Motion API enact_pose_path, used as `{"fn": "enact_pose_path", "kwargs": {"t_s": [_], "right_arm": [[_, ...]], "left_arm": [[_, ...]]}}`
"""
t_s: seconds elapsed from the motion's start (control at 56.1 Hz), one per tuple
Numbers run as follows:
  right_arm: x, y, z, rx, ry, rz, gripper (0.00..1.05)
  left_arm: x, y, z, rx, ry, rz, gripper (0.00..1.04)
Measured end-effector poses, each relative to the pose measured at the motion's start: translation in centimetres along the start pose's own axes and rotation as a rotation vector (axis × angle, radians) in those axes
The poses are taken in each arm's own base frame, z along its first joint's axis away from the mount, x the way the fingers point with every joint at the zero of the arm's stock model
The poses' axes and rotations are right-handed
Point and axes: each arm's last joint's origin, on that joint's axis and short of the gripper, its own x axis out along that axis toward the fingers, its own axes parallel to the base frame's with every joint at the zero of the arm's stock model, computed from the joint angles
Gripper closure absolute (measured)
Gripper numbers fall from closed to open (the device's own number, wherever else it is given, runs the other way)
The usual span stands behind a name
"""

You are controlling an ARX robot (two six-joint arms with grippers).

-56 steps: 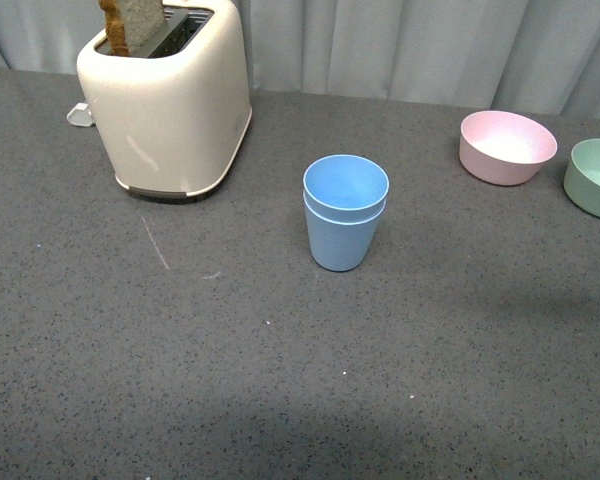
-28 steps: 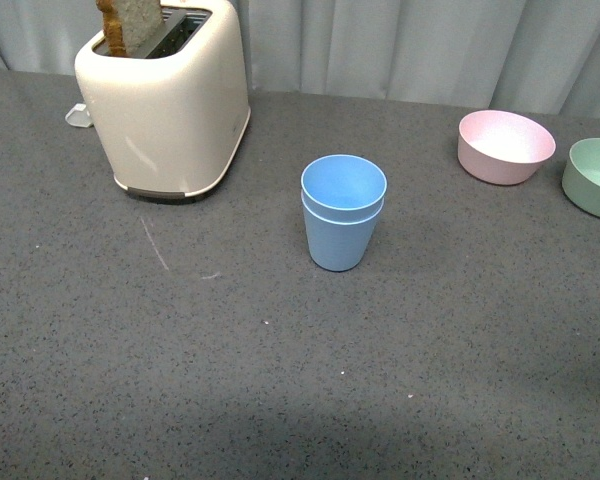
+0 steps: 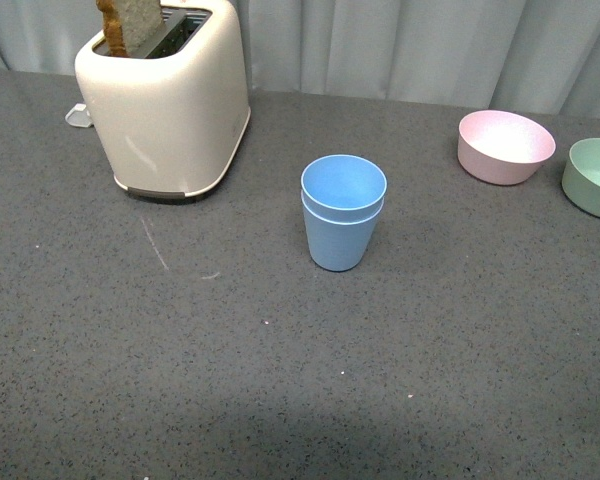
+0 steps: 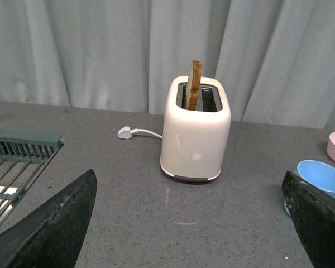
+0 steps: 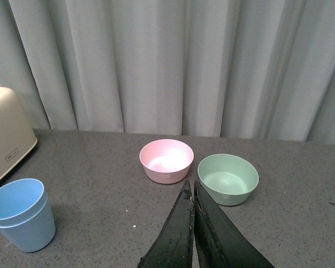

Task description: Stack blue cups with both arms

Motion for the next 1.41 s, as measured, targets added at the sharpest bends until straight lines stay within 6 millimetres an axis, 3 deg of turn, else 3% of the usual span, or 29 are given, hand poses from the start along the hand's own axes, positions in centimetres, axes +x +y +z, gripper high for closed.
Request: {"fn": "enact_pose_path", "kwargs": {"t_s": [1.408], "right_arm": [[-4.3,0.0,0.1,0.000,-0.013,0.003,1.04]], "left_arm": [[0.0,0.0,0.0,0.000,0.000,0.000,0.07]]}}
